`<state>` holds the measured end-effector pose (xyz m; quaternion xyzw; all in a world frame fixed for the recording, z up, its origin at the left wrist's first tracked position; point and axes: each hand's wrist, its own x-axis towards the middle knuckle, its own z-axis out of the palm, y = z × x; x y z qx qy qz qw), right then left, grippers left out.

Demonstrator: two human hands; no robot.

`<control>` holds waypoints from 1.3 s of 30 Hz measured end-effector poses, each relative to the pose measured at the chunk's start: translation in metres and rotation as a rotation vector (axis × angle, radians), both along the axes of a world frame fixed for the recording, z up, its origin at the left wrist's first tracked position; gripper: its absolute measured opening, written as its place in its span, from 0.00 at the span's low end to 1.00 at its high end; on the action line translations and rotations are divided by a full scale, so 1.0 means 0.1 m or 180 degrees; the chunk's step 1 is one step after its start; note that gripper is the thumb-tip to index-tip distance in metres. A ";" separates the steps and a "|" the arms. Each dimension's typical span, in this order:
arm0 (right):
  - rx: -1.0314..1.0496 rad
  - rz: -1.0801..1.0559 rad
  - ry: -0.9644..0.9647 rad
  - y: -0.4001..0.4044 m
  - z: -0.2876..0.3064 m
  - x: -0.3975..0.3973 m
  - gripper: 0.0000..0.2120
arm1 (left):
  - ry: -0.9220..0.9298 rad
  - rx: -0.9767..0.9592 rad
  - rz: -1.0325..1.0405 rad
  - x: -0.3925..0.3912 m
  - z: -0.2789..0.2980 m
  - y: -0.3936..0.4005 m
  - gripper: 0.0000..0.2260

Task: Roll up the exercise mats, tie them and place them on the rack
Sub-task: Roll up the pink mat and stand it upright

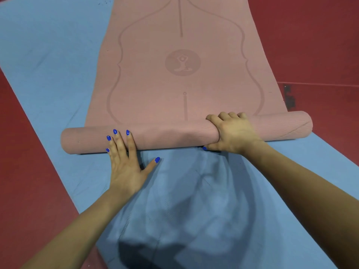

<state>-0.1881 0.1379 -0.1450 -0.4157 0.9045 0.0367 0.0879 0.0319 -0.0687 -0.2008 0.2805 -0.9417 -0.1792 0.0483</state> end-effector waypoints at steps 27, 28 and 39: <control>0.0203 -0.0255 -0.0536 -0.13 0.12 -0.13 0.43 | -0.0628 -0.0714 0.0103 -0.44 0.22 -0.09 0.44; 0.0202 -0.0259 -0.0562 -0.13 0.13 -0.14 0.44 | -0.0835 -0.0737 0.0166 -0.49 0.25 -0.07 0.43; 0.0366 -0.0210 -0.0391 -0.19 0.12 -0.14 0.43 | -0.2037 -0.2020 -0.0978 -0.83 0.64 -0.47 0.40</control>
